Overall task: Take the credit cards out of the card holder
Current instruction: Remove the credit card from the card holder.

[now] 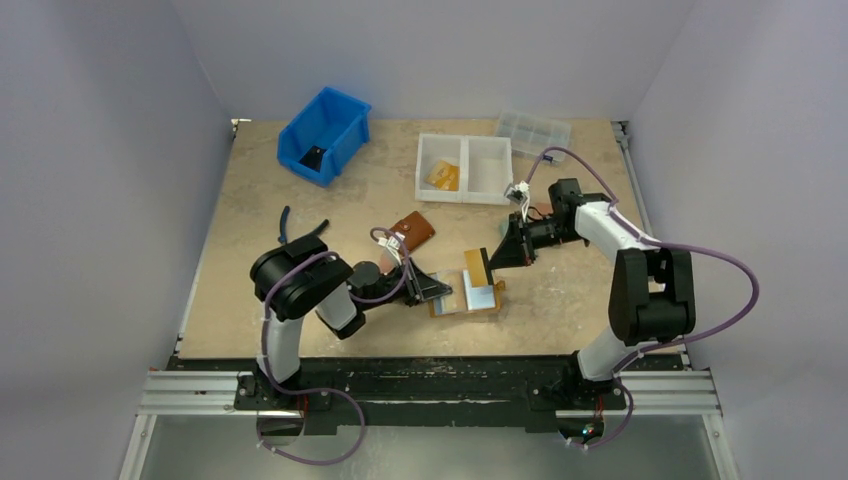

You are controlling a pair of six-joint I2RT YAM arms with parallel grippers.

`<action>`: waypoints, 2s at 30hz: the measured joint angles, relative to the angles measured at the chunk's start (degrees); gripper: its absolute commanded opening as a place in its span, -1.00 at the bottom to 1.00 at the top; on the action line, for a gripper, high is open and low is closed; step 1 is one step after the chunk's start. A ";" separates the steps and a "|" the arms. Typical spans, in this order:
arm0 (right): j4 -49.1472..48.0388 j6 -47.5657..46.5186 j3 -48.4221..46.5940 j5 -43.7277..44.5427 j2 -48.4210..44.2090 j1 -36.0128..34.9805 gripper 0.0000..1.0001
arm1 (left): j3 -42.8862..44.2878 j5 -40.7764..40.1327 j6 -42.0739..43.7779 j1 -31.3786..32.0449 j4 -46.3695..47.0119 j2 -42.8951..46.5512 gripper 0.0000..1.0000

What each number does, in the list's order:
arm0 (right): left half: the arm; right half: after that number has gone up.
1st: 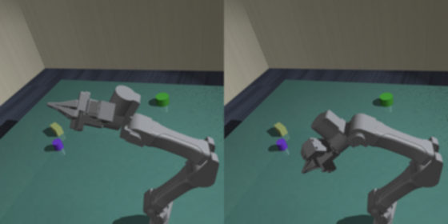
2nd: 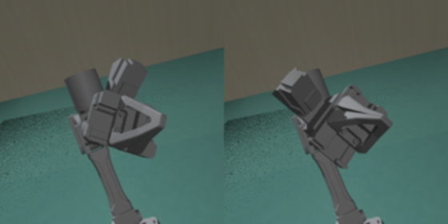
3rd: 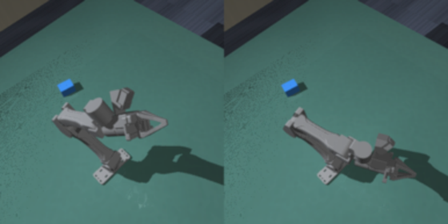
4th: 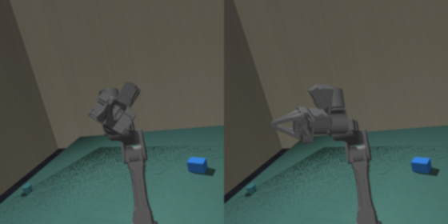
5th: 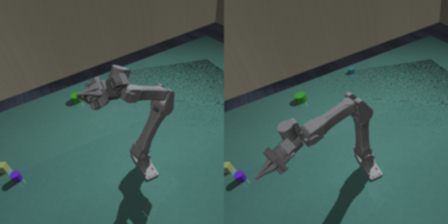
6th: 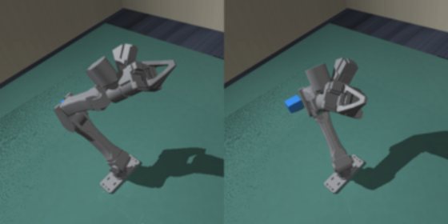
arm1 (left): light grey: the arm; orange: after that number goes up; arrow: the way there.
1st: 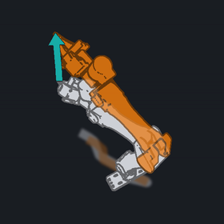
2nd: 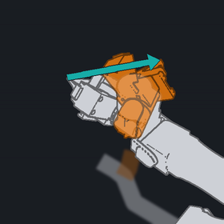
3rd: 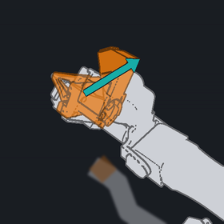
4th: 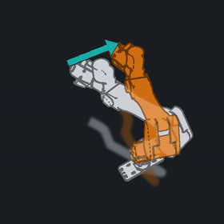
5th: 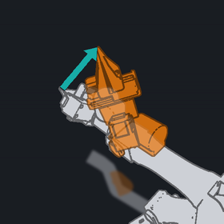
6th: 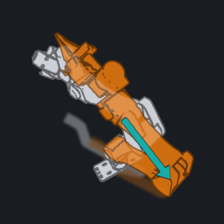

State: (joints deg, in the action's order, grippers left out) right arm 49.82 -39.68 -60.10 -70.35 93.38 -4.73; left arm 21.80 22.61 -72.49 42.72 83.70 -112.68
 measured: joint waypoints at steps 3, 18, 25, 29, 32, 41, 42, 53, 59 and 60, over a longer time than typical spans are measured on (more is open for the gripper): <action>0.02 -0.20 0.00 0.39 -1.18 0.00 -1.00 | 0.48 0.17 -0.74 0.00 -0.17 -0.92 -1.00; -0.17 0.04 0.00 0.90 -1.97 1.20 -1.00 | 12.76 -2.45 10.93 1.64 -33.79 11.47 -0.47; -0.15 0.04 0.00 0.90 -2.21 2.69 -1.00 | 18.01 -2.16 14.80 2.91 -44.04 10.99 -0.40; -0.02 0.02 -0.11 0.81 -2.78 3.26 -1.00 | 21.66 -1.49 15.74 3.93 -46.34 9.25 -0.30; 0.00 -0.02 -0.22 0.81 -2.80 3.74 -1.00 | 24.35 -1.03 16.22 4.61 -47.63 7.74 -0.29; 2.16 -1.73 -1.07 0.57 -2.80 4.42 -1.00 | 27.61 0.26 16.55 6.16 -48.11 4.79 -0.28; 2.40 -1.92 -1.07 0.52 -2.80 4.42 -1.00 | 27.61 0.48 16.52 6.23 -48.00 4.63 -0.28; 3.69 -3.54 -1.07 0.35 -2.80 6.16 -1.00 | 24.09 -5.29 16.76 6.10 -49.42 8.33 -0.28; 4.00 -4.07 -1.07 0.33 -2.80 6.19 -1.00 | 20.28 -13.75 18.38 4.42 -53.42 16.17 -0.27; 4.00 -4.11 -1.07 0.33 -2.80 6.19 -1.00 | 19.37 -15.39 18.78 4.15 -53.48 17.77 -0.27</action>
State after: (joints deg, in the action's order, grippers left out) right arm 53.82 -43.79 -61.17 -70.02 90.59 1.45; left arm 41.17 7.22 -53.71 46.87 30.22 -94.91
